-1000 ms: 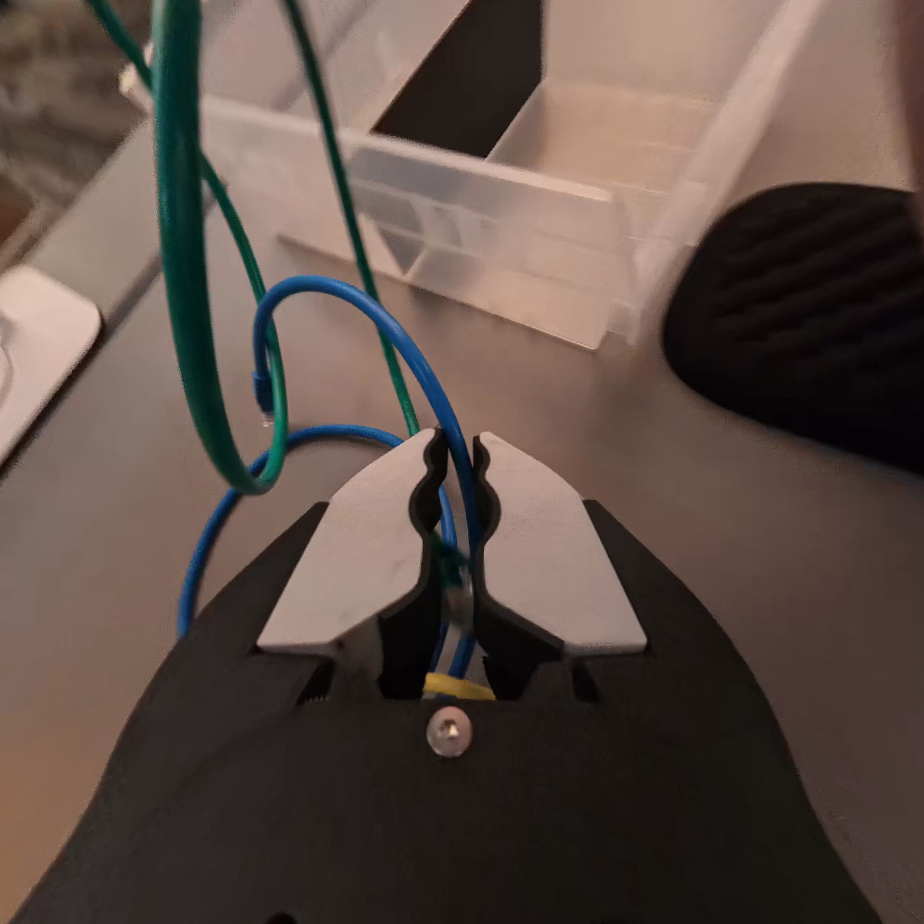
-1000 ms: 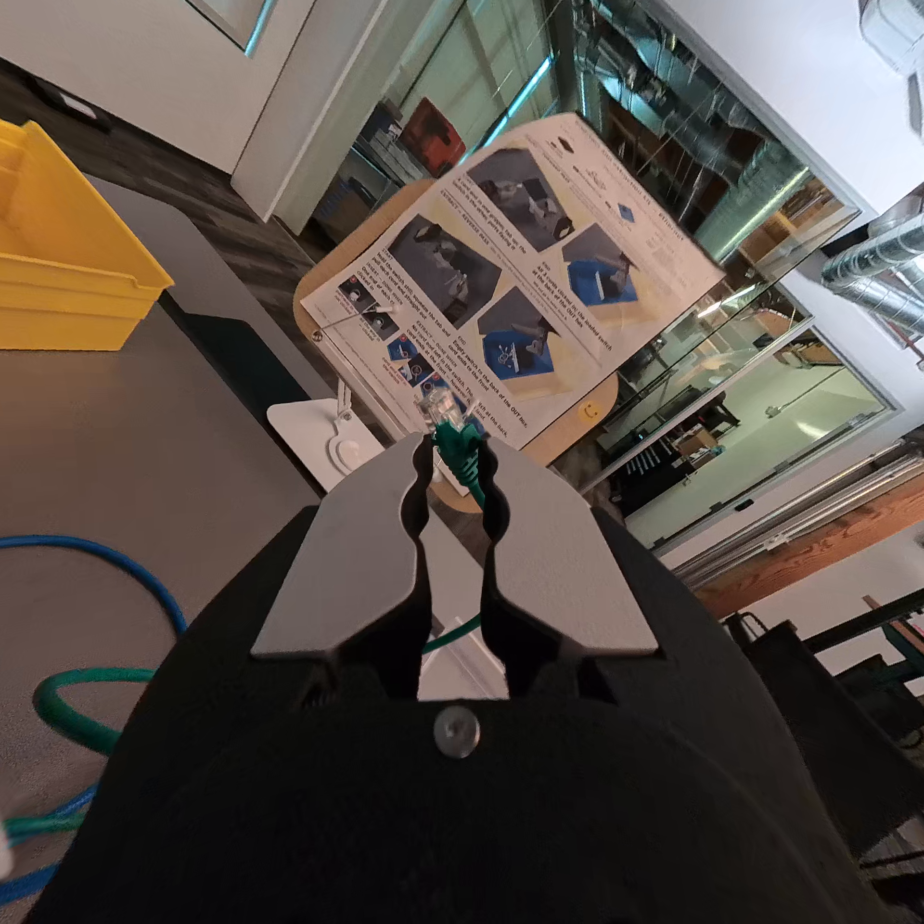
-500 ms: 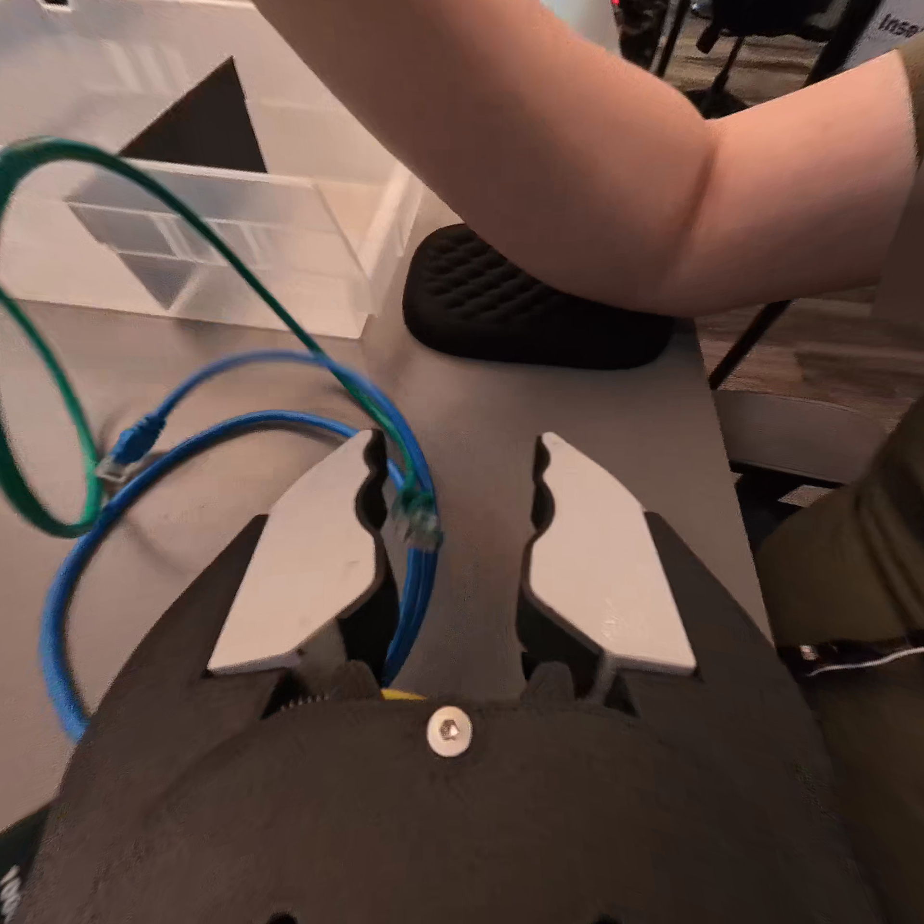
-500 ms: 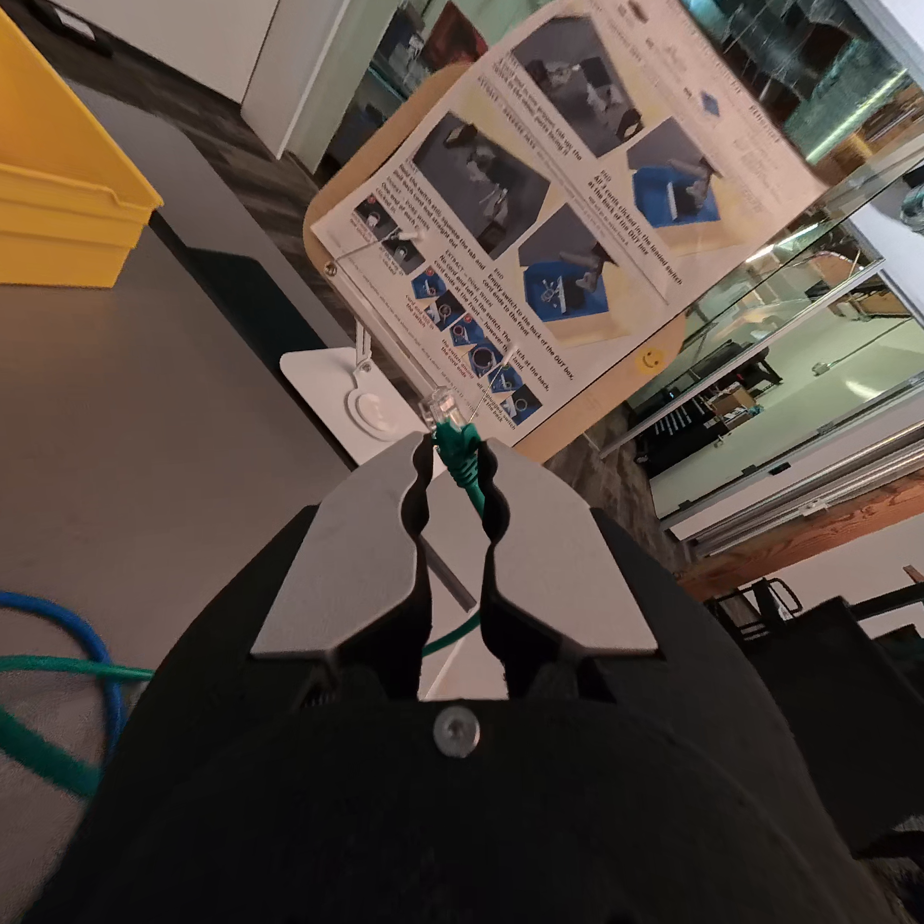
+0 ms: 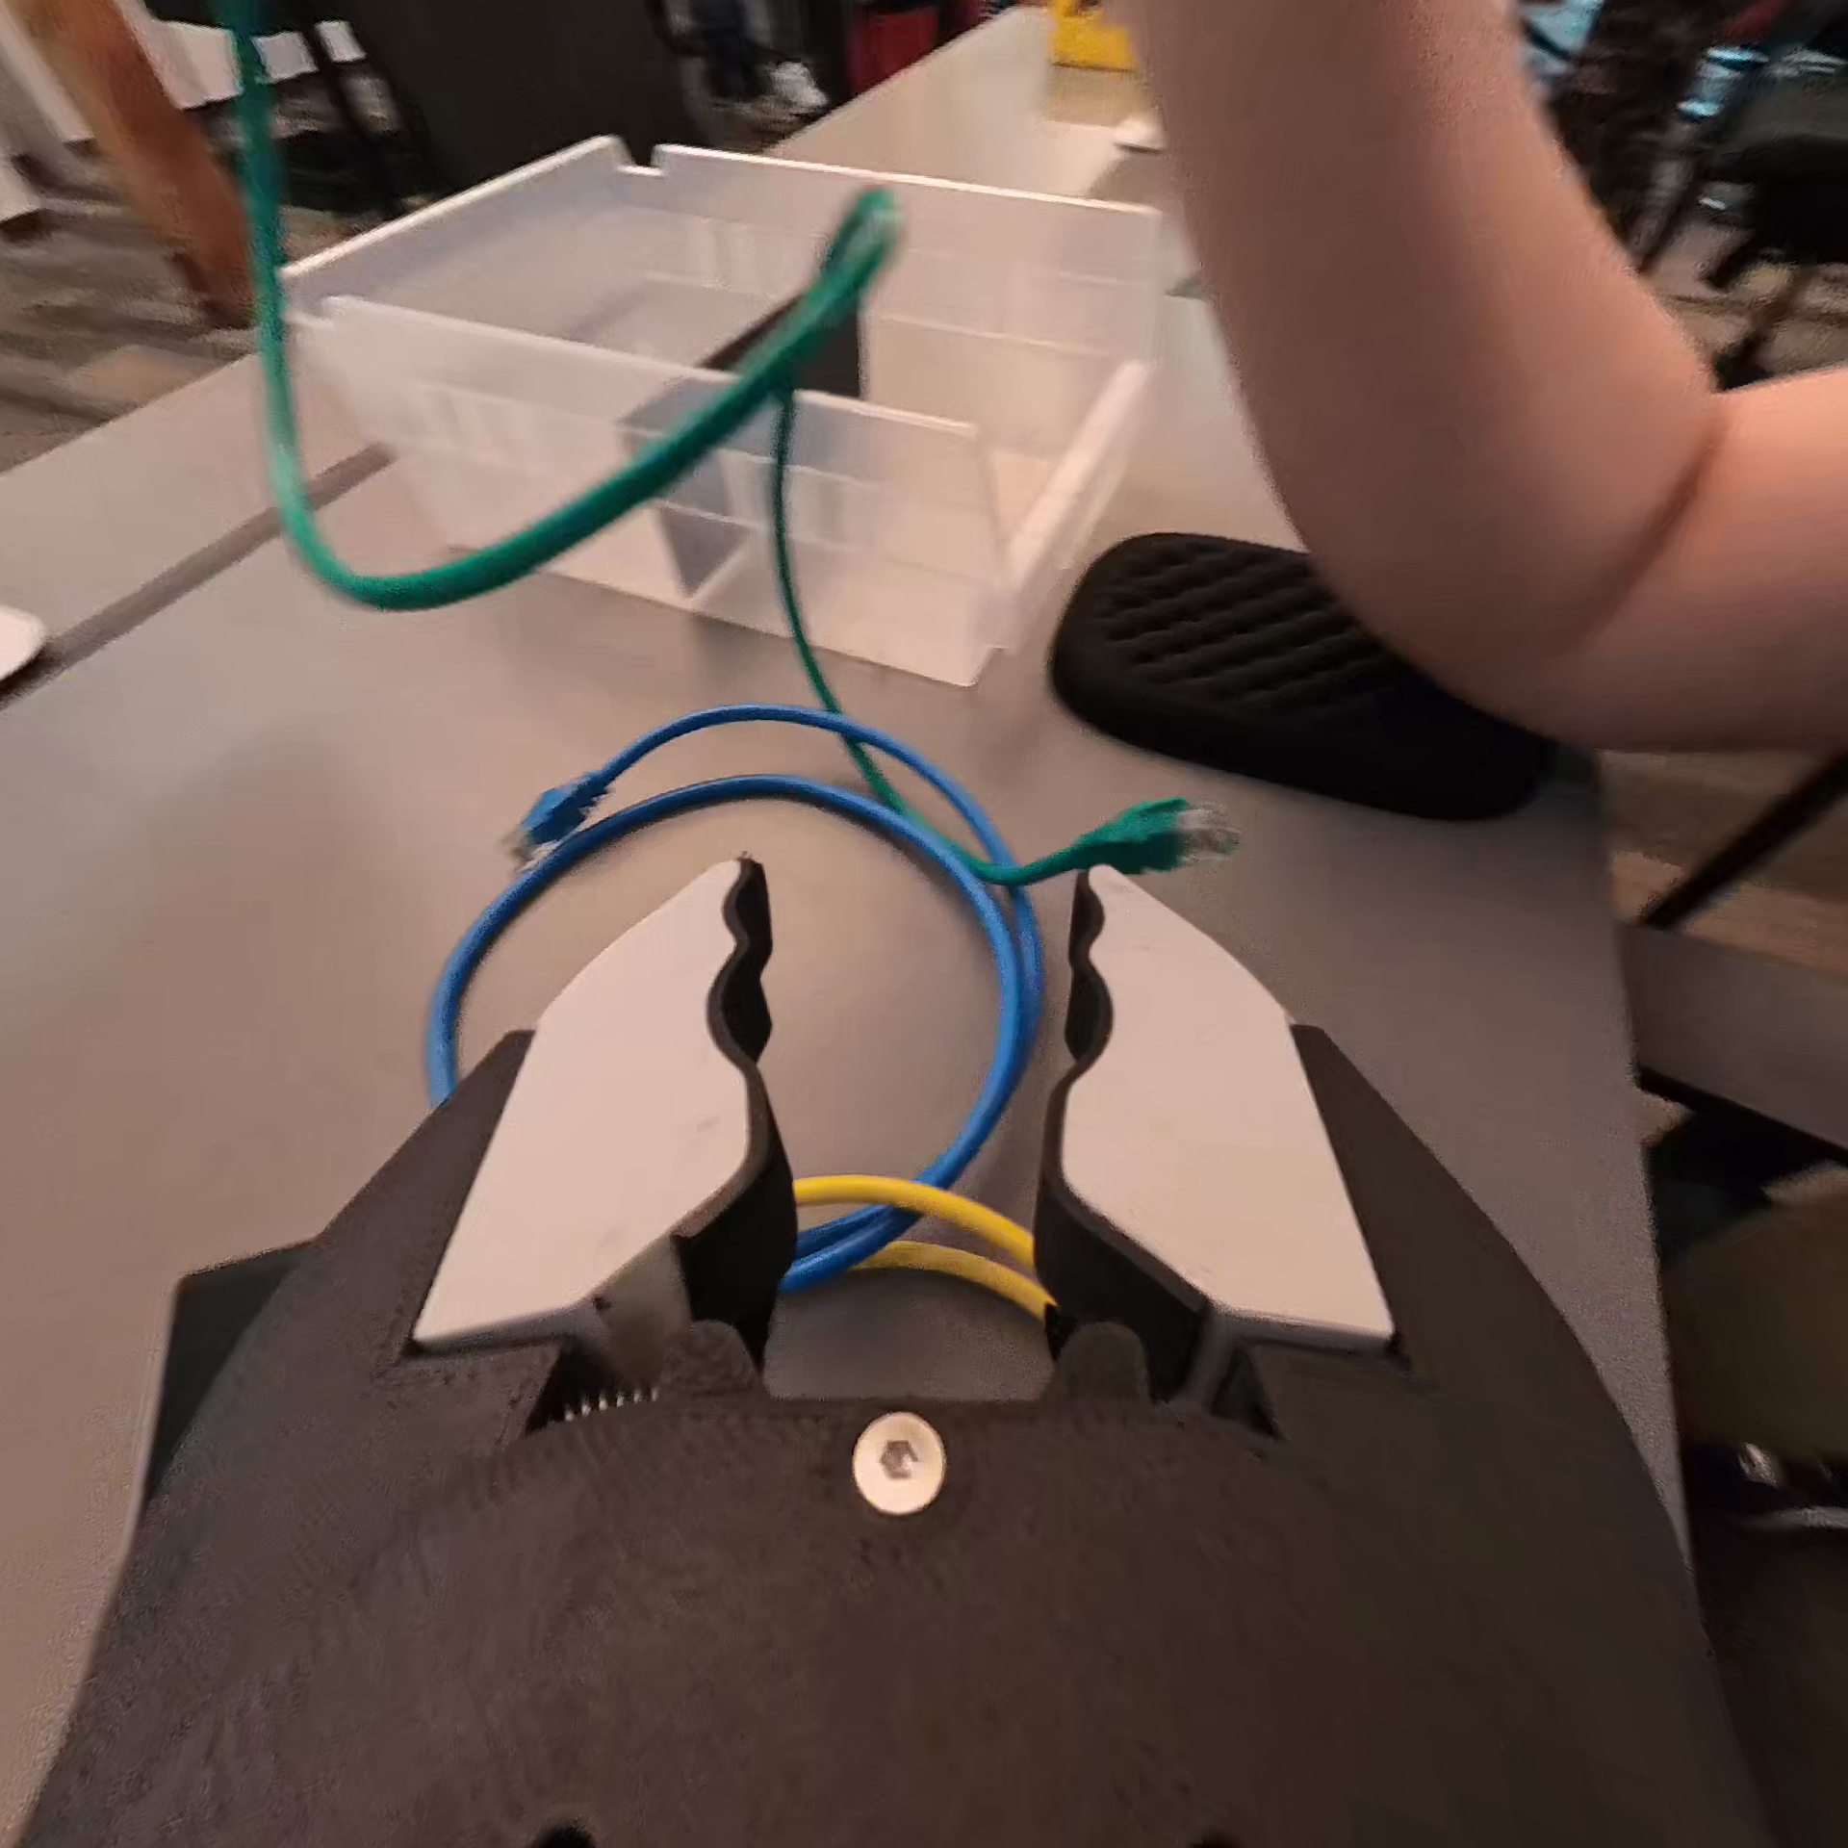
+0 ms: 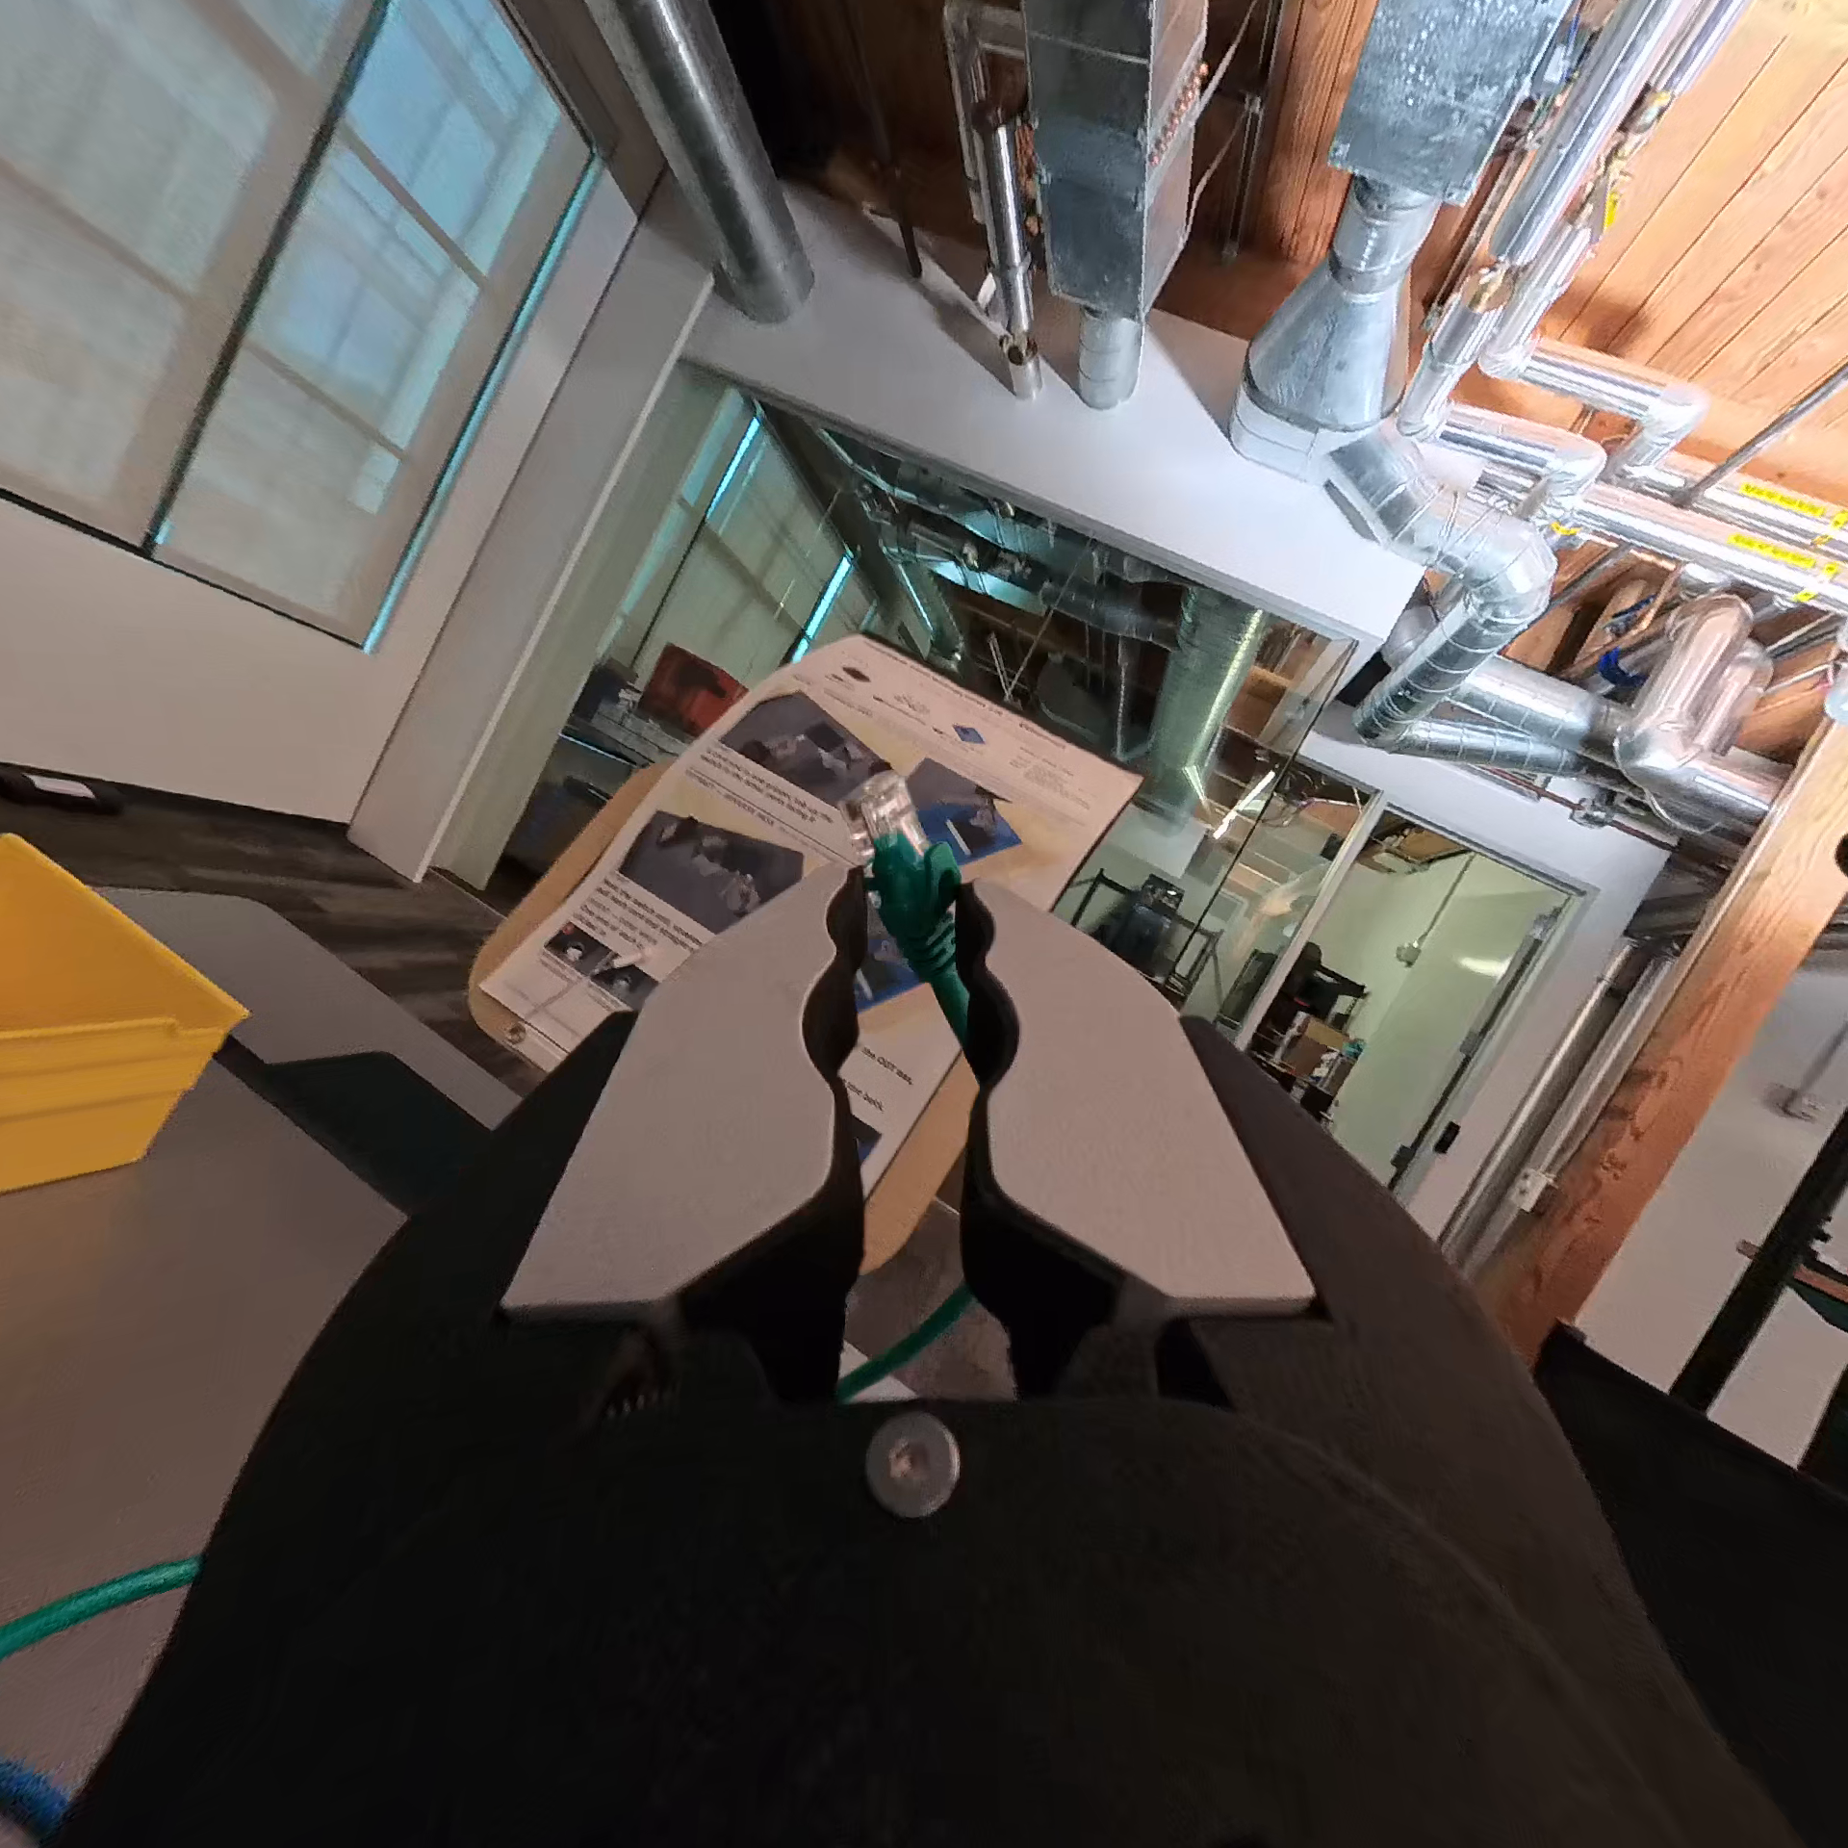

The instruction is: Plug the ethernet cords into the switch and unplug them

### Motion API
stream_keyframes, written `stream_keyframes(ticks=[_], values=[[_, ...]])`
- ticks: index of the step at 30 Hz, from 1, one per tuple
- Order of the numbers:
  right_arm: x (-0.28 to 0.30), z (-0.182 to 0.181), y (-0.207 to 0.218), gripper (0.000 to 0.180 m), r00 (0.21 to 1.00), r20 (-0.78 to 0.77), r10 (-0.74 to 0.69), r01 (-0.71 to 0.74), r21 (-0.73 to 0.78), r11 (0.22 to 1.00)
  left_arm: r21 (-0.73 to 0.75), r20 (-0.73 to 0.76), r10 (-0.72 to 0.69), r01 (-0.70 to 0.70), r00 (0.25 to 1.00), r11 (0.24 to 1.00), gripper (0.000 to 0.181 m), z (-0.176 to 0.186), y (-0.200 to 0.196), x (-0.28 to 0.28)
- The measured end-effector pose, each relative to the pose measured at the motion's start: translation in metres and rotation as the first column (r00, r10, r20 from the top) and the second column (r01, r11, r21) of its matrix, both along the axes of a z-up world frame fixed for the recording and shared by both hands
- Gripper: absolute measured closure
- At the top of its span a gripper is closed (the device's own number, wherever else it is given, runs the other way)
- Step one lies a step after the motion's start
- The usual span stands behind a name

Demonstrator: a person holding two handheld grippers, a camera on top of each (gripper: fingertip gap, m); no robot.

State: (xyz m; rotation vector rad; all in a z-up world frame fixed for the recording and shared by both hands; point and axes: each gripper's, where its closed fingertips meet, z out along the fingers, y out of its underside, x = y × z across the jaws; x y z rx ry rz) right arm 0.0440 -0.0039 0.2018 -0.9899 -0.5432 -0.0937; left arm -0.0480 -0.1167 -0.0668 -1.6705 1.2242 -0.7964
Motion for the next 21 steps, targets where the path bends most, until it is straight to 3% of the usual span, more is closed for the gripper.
stream_keyframes(ticks=[3, 6, 10, 12, 14, 15, 16, 17, 18, 21], values=[[-0.005, 0.011, -0.016, 0.163, 1.000, -0.002, 0.018, -0.018, 0.054, 0.998, 0.032, -0.022, 0.147, -0.146, 0.989, 0.989, 0.124, 0.001, 0.025, -0.012], [-0.008, 0.018, -0.029, 0.163, 1.000, 0.009, 0.026, -0.027, 0.083, 0.996, 0.161, -0.059, 0.312, -0.300, 0.948, 0.940, 0.116, 0.007, 0.057, -0.021], [-0.011, 0.016, -0.029, 0.163, 0.999, 0.023, 0.042, -0.043, 0.053, 0.998, 0.398, -0.056, 0.301, -0.255, 0.952, 0.881, 0.108, 0.037, 0.062, 0.008], [-0.011, 0.013, -0.024, 0.163, 0.999, 0.029, 0.042, -0.043, 0.035, 0.998, 0.559, -0.117, 0.314, -0.199, 0.942, 0.805, 0.107, 0.046, 0.063, 0.026], [-0.012, 0.008, -0.019, 0.163, 0.998, 0.041, 0.043, -0.043, 0.006, 0.999, 0.676, -0.197, 0.317, -0.105, 0.928, 0.729, 0.117, 0.047, 0.064, 0.044], [-0.012, 0.007, -0.017, 0.162, 0.998, 0.045, 0.048, -0.048, -0.005, 0.999, 0.715, -0.243, 0.322, -0.056, 0.915, 0.697, 0.130, 0.045, 0.066, 0.050], [-0.013, 0.006, -0.016, 0.163, 0.997, 0.050, 0.052, -0.052, -0.014, 0.999, 0.746, -0.280, 0.328, -0.010, 0.902, 0.666, 0.166, 0.043, 0.070, 0.055], [-0.012, 0.005, -0.015, 0.163, 0.997, 0.053, 0.049, -0.048, -0.020, 0.999, 0.777, -0.289, 0.337, 0.014, 0.896, 0.629, 0.178, 0.046, 0.075, 0.058], [-0.011, 0.004, -0.013, 0.163, 0.997, 0.057, 0.043, -0.042, -0.026, 0.999, 0.800, -0.270, 0.366, -0.004, 0.891, 0.601, 0.180, 0.054, 0.083, 0.058], [-0.004, 0.001, -0.005, 0.163, 0.998, 0.063, 0.000, 0.002, -0.032, 0.999, 0.750, -0.246, 0.417, -0.101, 0.875, 0.654, 0.180, 0.077, 0.110, 0.050]])
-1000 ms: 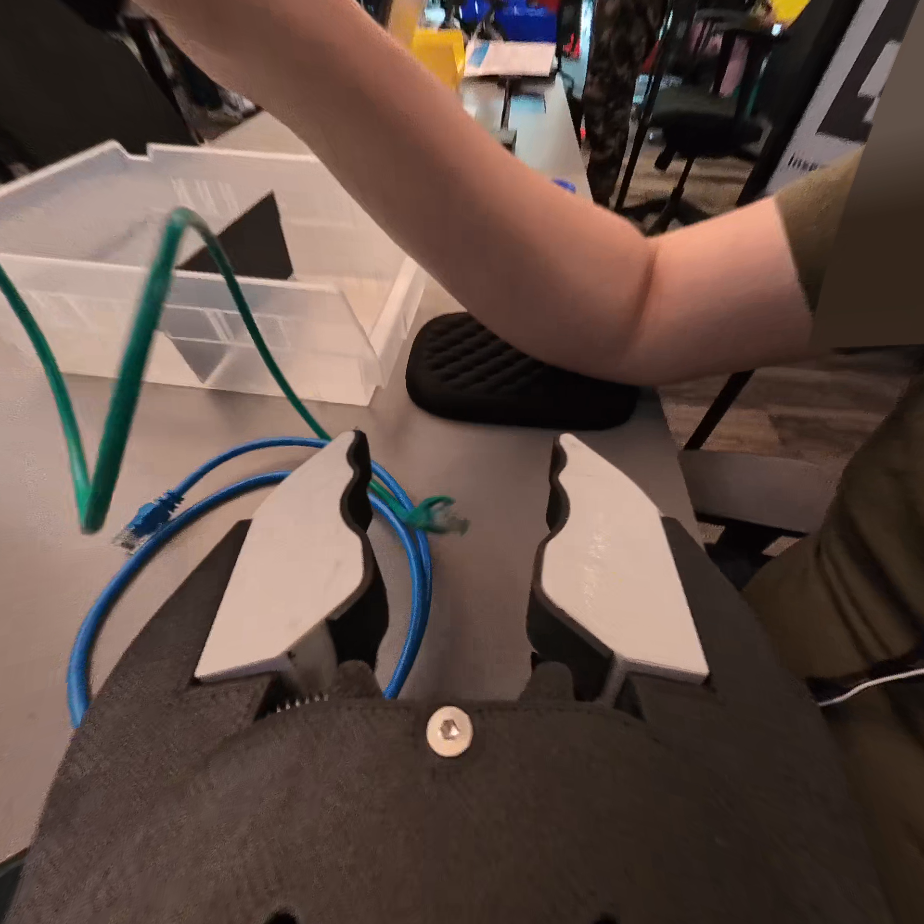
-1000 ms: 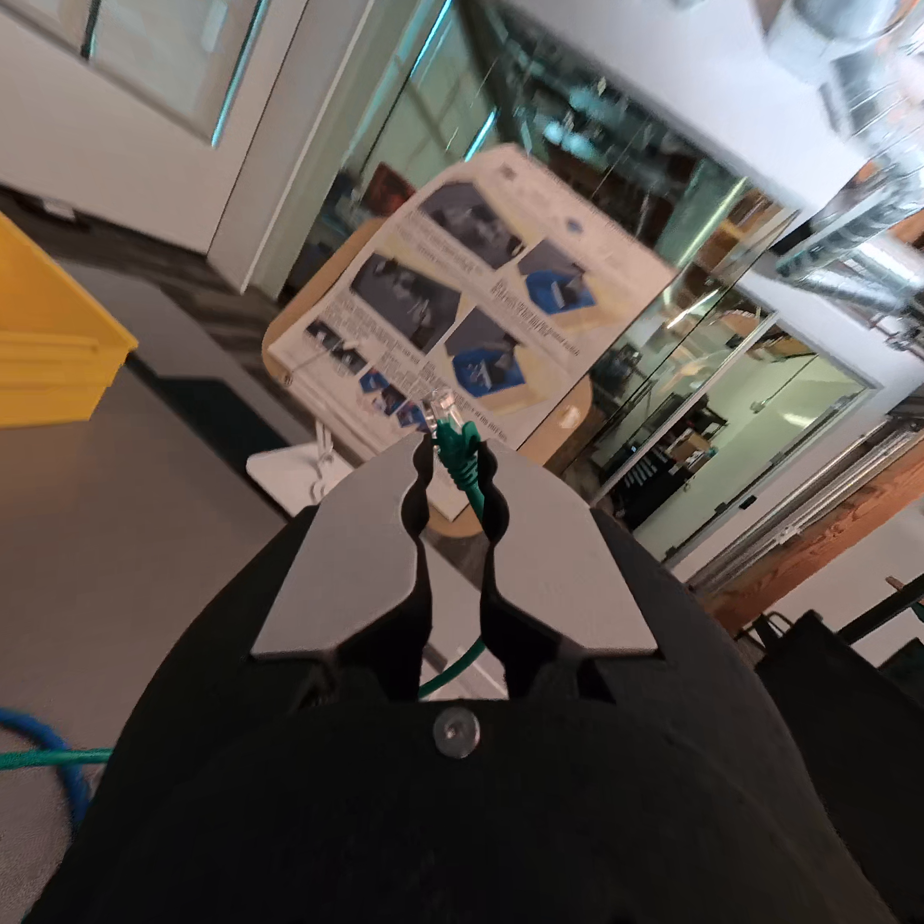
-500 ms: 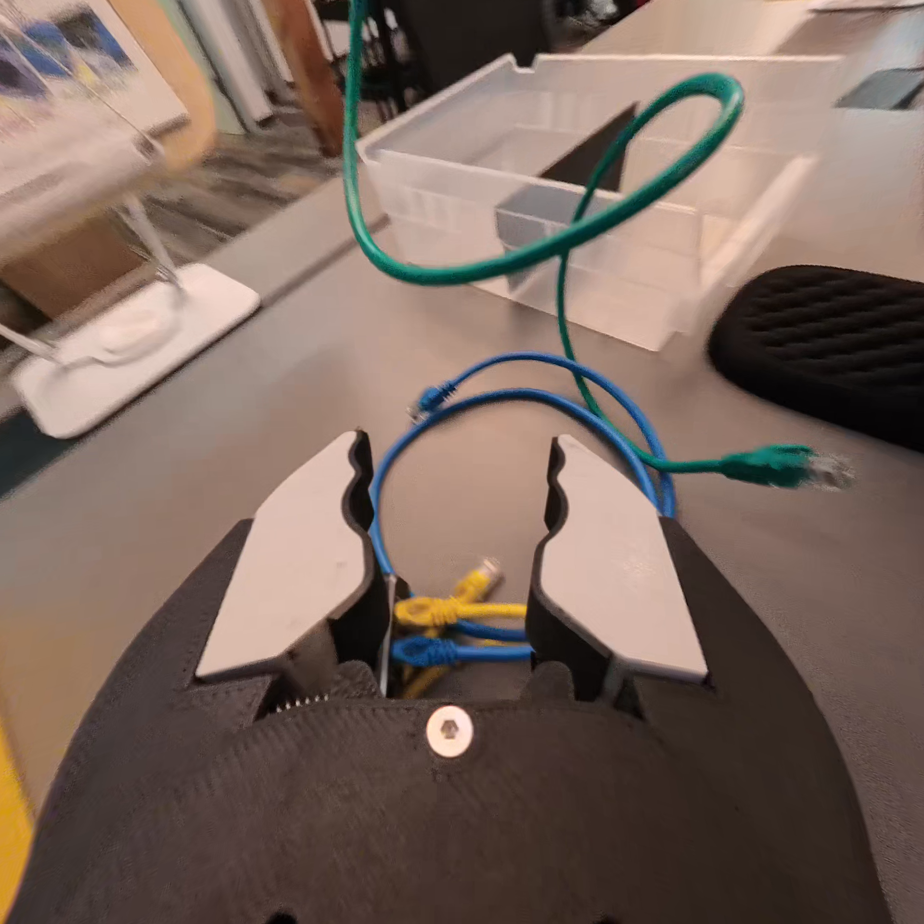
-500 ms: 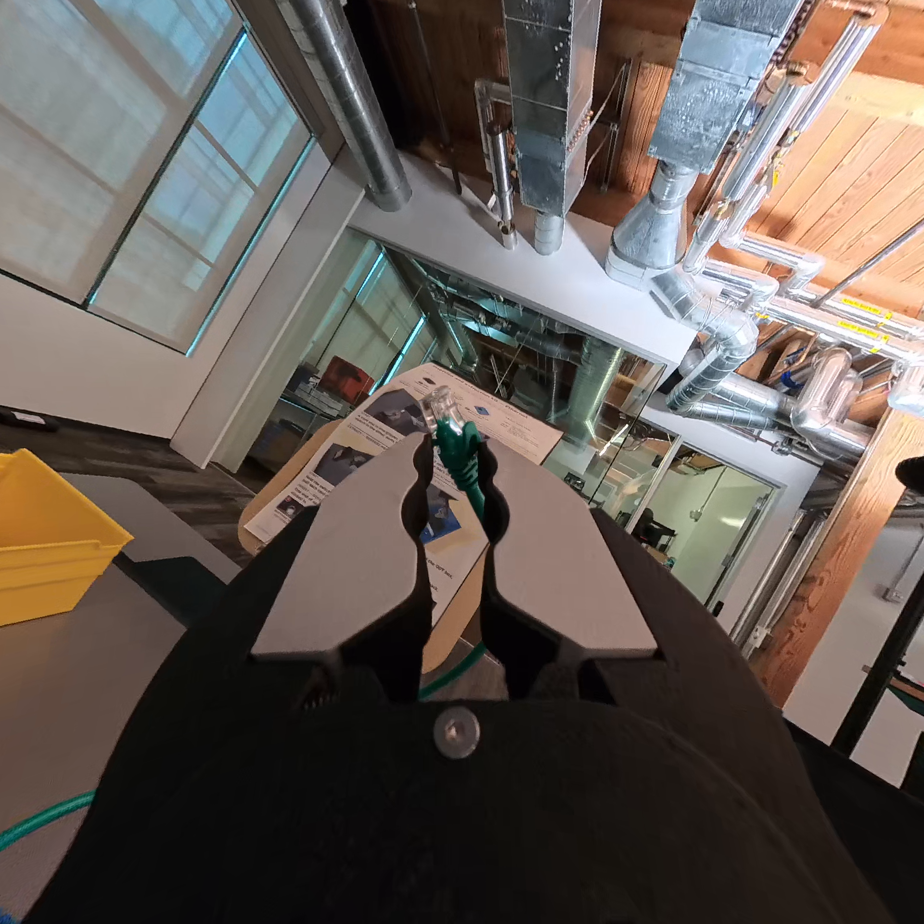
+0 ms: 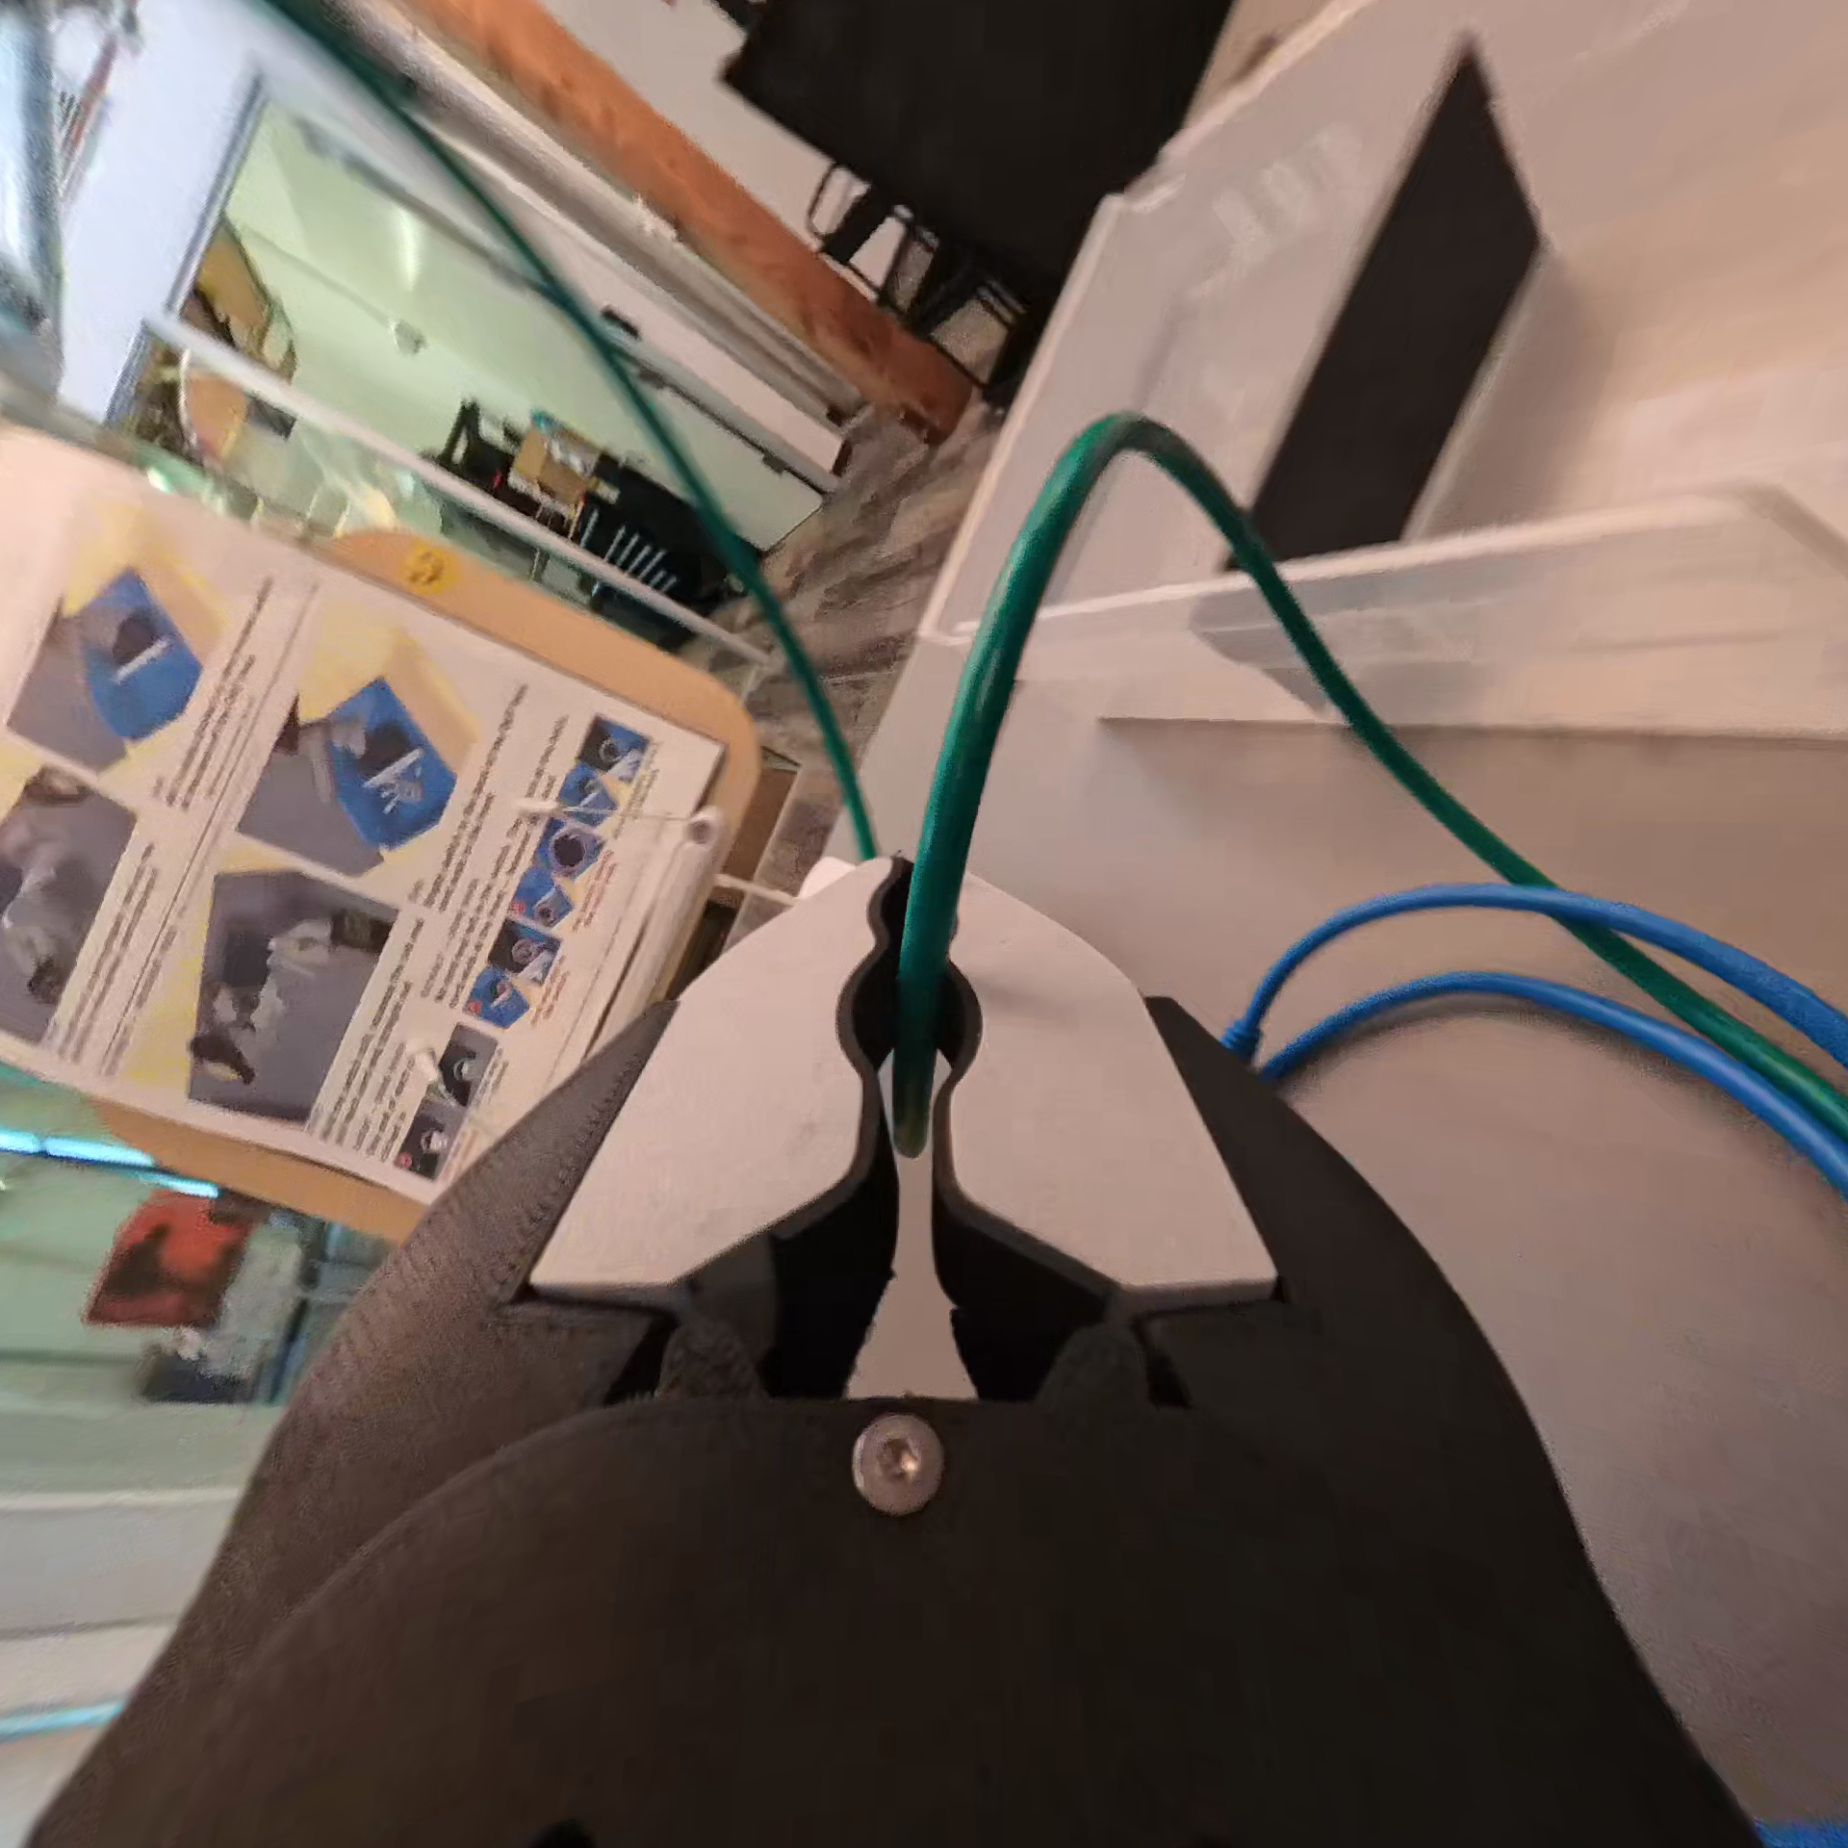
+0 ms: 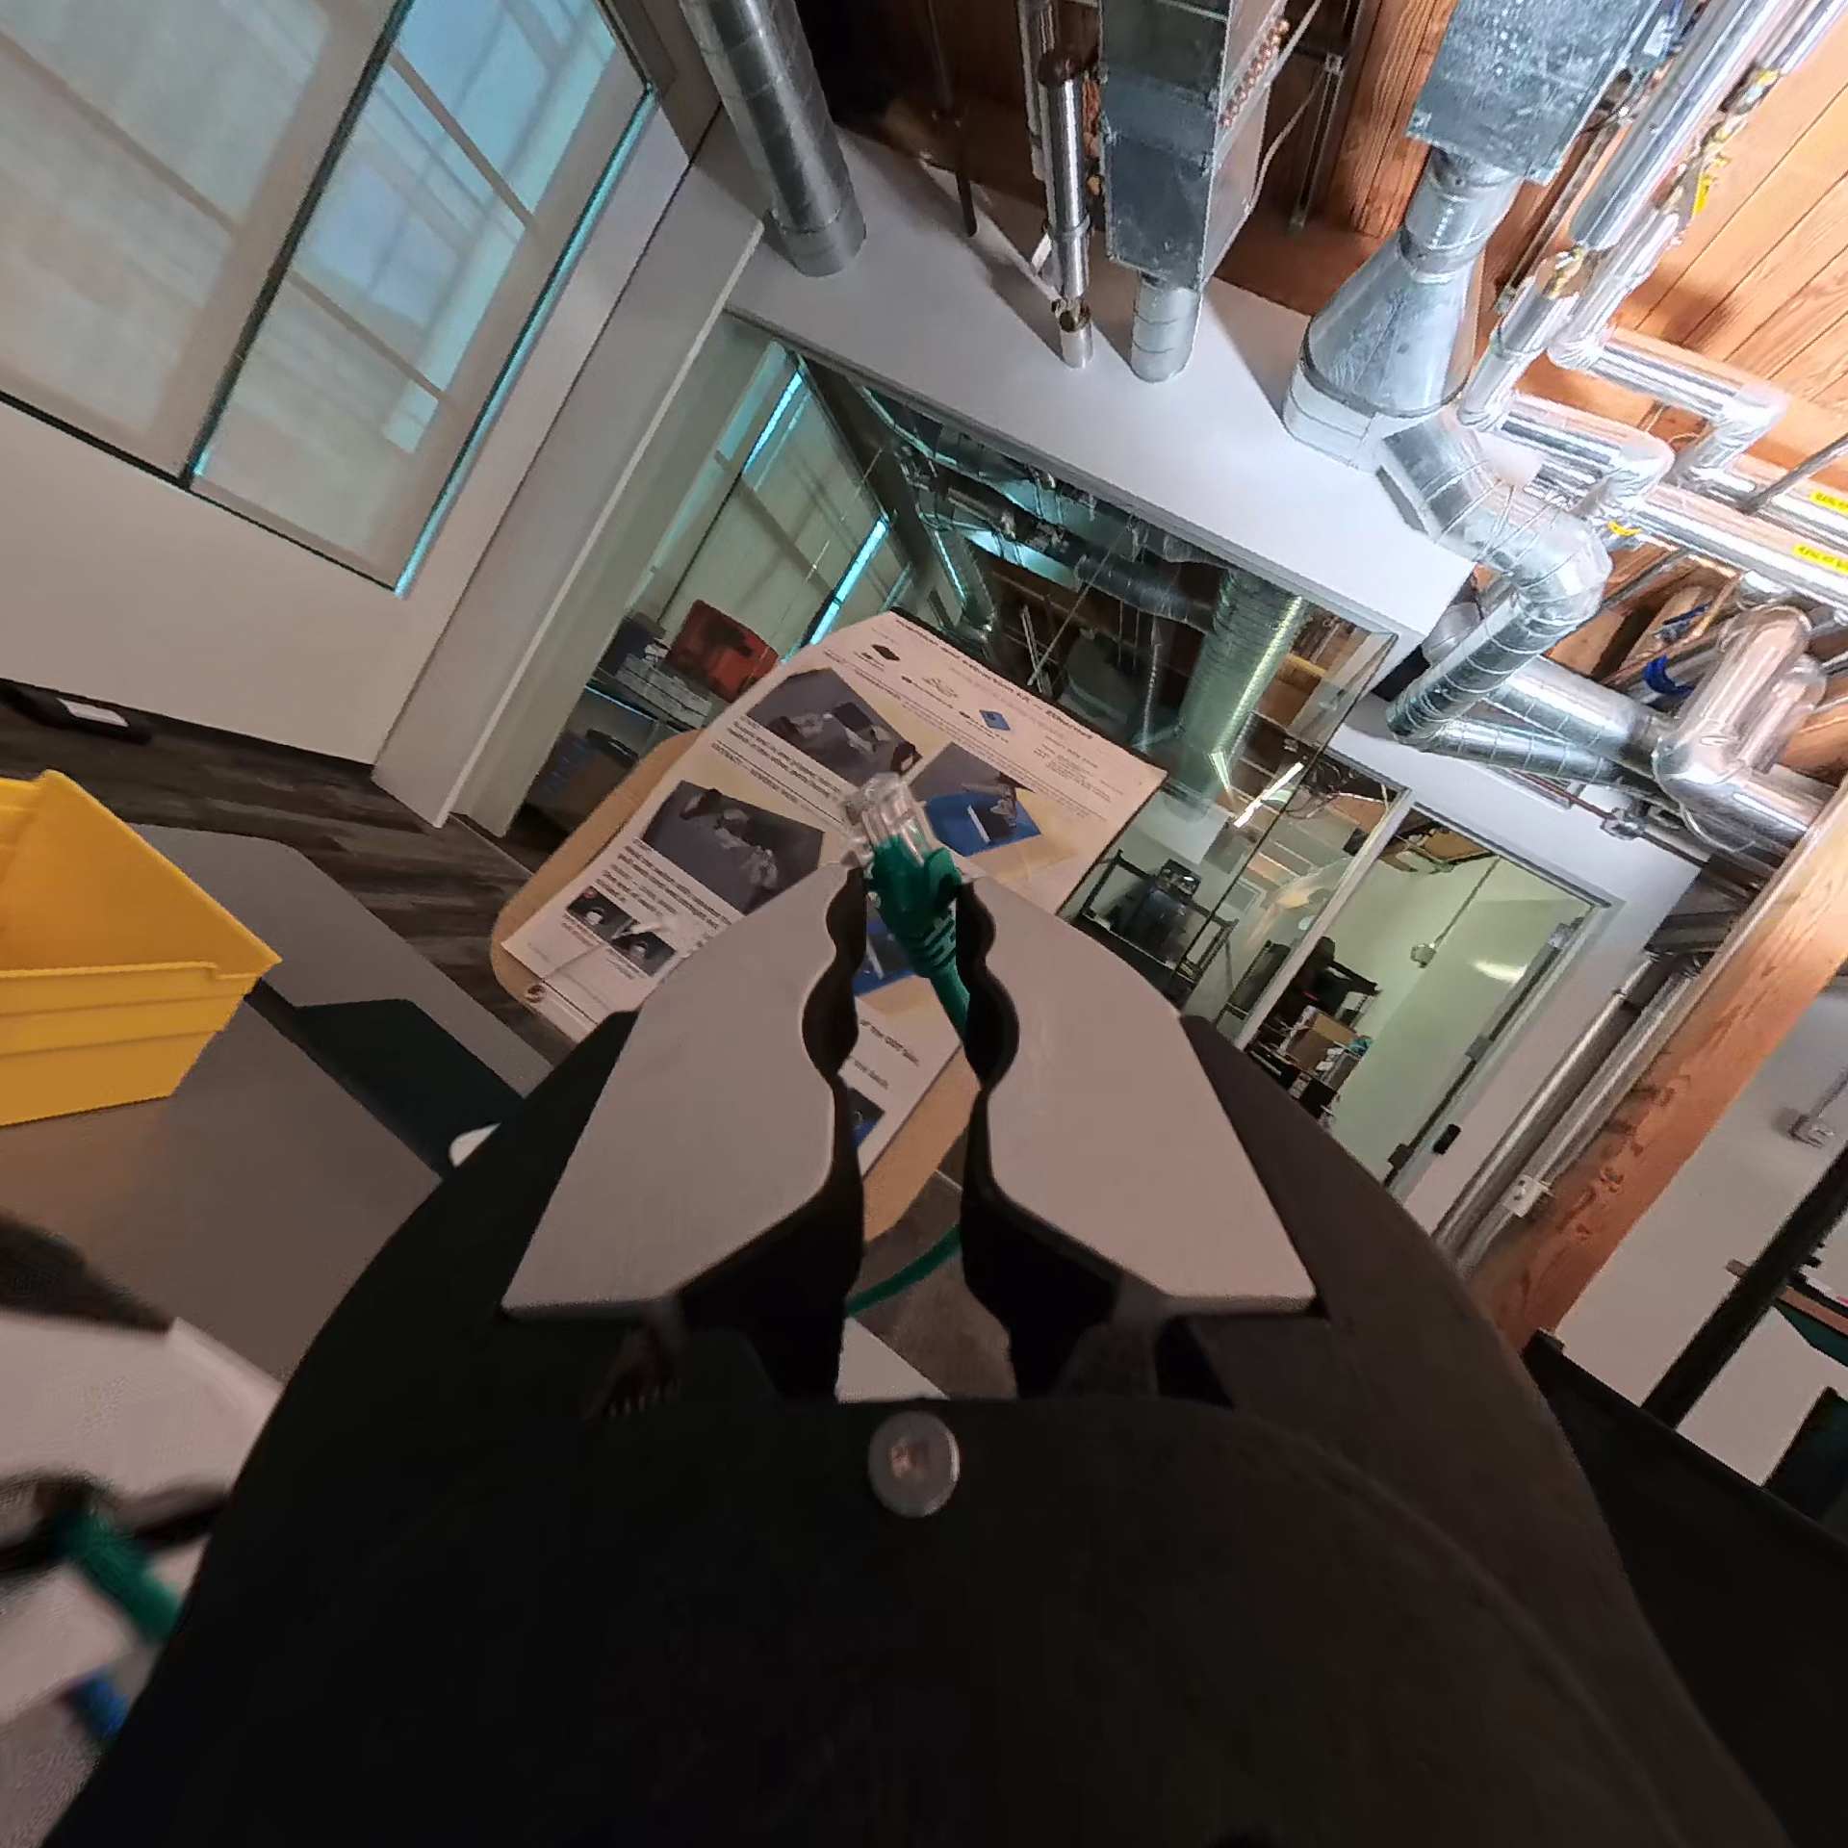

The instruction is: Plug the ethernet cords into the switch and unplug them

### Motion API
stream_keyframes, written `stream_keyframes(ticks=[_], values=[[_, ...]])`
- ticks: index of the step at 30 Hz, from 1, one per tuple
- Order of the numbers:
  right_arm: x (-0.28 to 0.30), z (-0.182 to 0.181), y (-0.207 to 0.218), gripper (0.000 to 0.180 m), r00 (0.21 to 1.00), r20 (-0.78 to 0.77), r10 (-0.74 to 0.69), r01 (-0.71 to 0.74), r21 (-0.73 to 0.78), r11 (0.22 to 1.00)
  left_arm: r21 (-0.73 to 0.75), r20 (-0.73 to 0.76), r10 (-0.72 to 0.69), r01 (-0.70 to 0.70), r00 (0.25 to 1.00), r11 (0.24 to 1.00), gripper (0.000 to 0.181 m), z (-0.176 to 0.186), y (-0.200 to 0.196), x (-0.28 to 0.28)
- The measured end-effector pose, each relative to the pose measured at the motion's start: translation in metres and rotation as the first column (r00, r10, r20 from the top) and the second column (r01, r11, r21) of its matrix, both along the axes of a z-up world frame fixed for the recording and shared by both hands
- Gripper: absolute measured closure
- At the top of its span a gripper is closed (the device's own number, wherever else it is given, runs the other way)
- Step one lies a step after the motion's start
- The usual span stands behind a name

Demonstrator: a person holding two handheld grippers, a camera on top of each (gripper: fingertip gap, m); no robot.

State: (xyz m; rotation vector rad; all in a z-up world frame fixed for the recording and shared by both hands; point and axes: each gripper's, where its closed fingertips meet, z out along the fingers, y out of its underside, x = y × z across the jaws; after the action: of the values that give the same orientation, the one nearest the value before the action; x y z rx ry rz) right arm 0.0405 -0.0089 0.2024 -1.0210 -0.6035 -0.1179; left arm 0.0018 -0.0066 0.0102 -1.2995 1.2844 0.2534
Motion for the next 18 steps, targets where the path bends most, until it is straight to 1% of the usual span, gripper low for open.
stream_keyframes(ticks=[3, 5, 8, 11, 15, 17, 18], values=[[0.014, 0.003, 0.005, 0.162, 0.997, -0.039, -0.069, 0.070, 0.035, 0.997, -0.027, 0.096, 0.059, -0.057, 0.994, 0.998, 0.181, 0.036, 0.029, -0.013], [0.026, 0.009, 0.003, 0.163, 0.990, -0.085, -0.111, 0.118, 0.086, 0.989, 0.001, 0.109, 0.087, -0.087, 0.990, 0.996, 0.181, 0.058, 0.046, -0.021], [0.039, 0.018, -0.006, 0.163, 0.981, -0.153, -0.123, 0.145, 0.146, 0.979, 0.054, 0.056, 0.122, -0.125, 0.991, 0.991, 0.181, 0.080, 0.065, -0.032], [0.045, 0.019, -0.005, 0.163, 0.978, -0.172, -0.121, 0.144, 0.134, 0.980, 0.123, -0.011, 0.169, -0.166, 0.986, 0.978, 0.181, 0.100, 0.077, -0.045], [0.043, 0.018, -0.004, 0.162, 0.980, -0.185, -0.068, 0.091, 0.122, 0.988, 0.201, -0.072, 0.227, -0.209, 0.971, 0.957, 0.181, 0.127, 0.087, -0.061], [0.042, 0.019, -0.007, 0.162, 0.981, -0.187, -0.051, 0.077, 0.134, 0.988, 0.207, -0.091, 0.265, -0.242, 0.960, 0.948, 0.181, 0.134, 0.092, -0.072], [0.041, 0.020, -0.009, 0.162, 0.981, -0.188, -0.039, 0.066, 0.138, 0.988, 0.185, -0.091, 0.281, -0.261, 0.955, 0.947, 0.181, 0.133, 0.095, -0.076]])
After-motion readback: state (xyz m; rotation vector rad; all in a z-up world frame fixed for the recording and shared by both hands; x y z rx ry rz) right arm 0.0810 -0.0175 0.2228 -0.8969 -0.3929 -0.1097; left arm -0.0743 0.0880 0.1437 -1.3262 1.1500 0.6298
